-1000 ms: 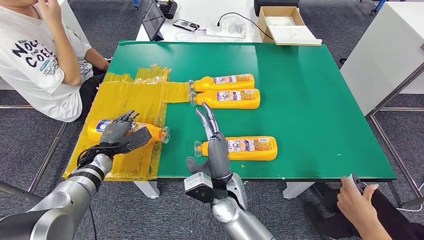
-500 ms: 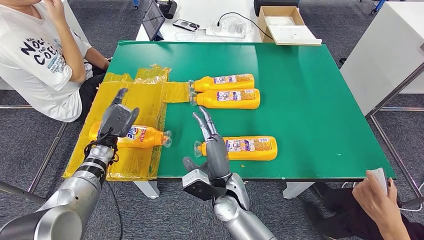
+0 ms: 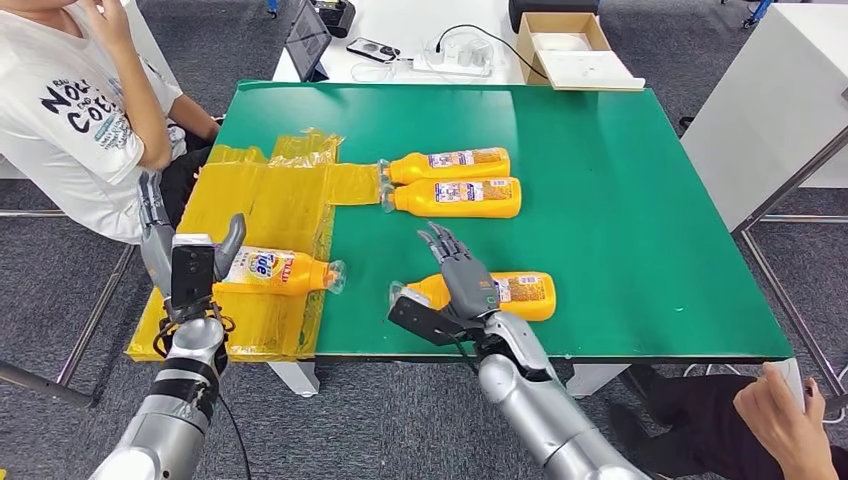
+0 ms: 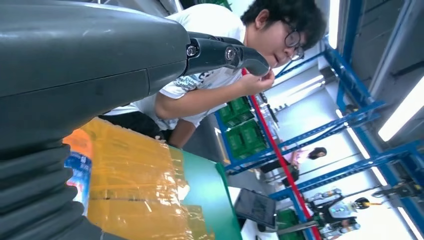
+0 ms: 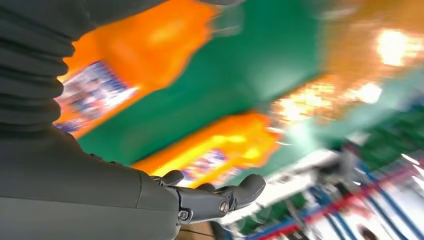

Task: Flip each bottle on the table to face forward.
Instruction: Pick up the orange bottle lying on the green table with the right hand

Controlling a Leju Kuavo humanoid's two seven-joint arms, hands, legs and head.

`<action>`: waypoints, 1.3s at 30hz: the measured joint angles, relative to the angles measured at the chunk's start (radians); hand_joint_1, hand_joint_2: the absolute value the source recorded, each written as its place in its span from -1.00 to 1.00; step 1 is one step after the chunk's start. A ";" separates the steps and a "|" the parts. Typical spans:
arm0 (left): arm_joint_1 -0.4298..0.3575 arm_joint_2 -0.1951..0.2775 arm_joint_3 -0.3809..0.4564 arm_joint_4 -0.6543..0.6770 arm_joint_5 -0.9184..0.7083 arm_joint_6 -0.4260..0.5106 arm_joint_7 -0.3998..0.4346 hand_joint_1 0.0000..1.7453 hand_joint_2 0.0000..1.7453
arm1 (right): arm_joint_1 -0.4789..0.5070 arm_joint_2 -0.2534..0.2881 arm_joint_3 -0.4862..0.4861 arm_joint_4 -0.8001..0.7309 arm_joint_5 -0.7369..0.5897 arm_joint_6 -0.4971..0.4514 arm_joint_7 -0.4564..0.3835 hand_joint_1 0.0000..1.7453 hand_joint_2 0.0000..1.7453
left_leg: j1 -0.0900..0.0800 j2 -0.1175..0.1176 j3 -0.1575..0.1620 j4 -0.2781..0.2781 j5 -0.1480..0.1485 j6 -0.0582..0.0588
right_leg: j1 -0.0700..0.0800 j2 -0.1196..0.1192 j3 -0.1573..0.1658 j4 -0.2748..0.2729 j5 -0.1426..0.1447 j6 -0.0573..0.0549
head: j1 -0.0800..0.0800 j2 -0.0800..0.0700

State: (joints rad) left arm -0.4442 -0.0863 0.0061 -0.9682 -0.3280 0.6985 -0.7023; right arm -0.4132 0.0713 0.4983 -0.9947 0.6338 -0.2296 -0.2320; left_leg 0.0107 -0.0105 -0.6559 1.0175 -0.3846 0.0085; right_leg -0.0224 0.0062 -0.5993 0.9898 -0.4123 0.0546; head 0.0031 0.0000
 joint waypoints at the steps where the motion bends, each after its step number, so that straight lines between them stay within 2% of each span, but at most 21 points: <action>1: 0.016 -0.001 -0.010 -0.019 0.004 0.000 0.000 -1.00 1.00 | -0.002 -0.015 -0.005 0.001 0.004 0.011 0.009 -1.00 1.00 | 0.000 0.000 0.000 0.000 0.000 0.000 | 0.000 0.000 0.000 0.000 0.000 0.000 | 0.000 0.000; 7: 0.067 -0.003 -0.055 -0.063 0.014 0.000 0.000 -1.00 1.00 | -0.002 -0.080 -0.030 -0.007 0.010 0.076 0.045 -1.00 1.00 | 0.000 0.001 0.000 0.000 0.000 0.000 | 0.001 0.000 -0.001 0.000 0.000 0.000 | 0.000 0.000; 12: 0.084 -0.004 -0.082 -0.063 0.017 -0.003 0.000 -1.00 1.00 | -0.002 -0.120 -0.044 -0.008 -0.019 0.166 0.058 -1.00 1.00 | 0.000 0.001 0.000 0.000 0.000 0.000 | 0.002 0.000 -0.001 0.000 0.000 0.000 | 0.000 0.000; 21: 0.088 -0.005 -0.115 -0.058 0.023 -0.017 0.000 -1.00 1.00 | -0.003 -0.156 -0.049 0.017 -0.066 0.254 0.039 -1.00 1.00 | 0.000 0.001 0.000 0.000 0.000 0.000 | 0.001 0.000 -0.001 0.000 0.000 0.000 | 0.000 0.000; 26: 0.087 -0.011 -0.126 -0.046 0.024 -0.023 0.000 -1.00 1.00 | -0.017 -0.168 -0.048 0.050 -0.072 0.268 0.036 -1.00 1.00 | 0.000 0.001 0.000 0.000 0.000 0.000 | 0.001 0.000 -0.001 0.000 0.000 0.000 | 0.000 0.000; 33: 0.079 -0.019 -0.137 -0.018 0.041 -0.040 0.000 -1.00 1.00 | -0.080 -0.177 -0.042 0.145 -0.016 0.243 0.119 -1.00 1.00 | 0.000 0.001 0.001 0.000 0.000 0.000 | 0.001 0.000 0.000 0.000 0.000 0.001 | 0.000 0.000; 39: 0.074 -0.024 -0.137 -0.002 0.043 -0.040 0.000 -1.00 1.00 | -0.105 -0.179 -0.036 0.190 -0.006 0.241 0.130 -1.00 1.00 | 0.000 0.001 0.001 0.000 0.000 0.000 | 0.001 0.000 0.001 0.000 0.001 0.001 | 0.000 0.000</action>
State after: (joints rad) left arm -0.3700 -0.1104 -0.1312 -0.9700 -0.2846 0.6583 -0.7023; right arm -0.5184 -0.1079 0.4627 -0.8050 0.6278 0.0117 -0.1024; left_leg 0.0111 -0.0099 -0.6546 1.0175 -0.3845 0.0088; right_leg -0.0214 0.0063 -0.5983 0.9896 -0.4117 0.0555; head 0.0027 0.0000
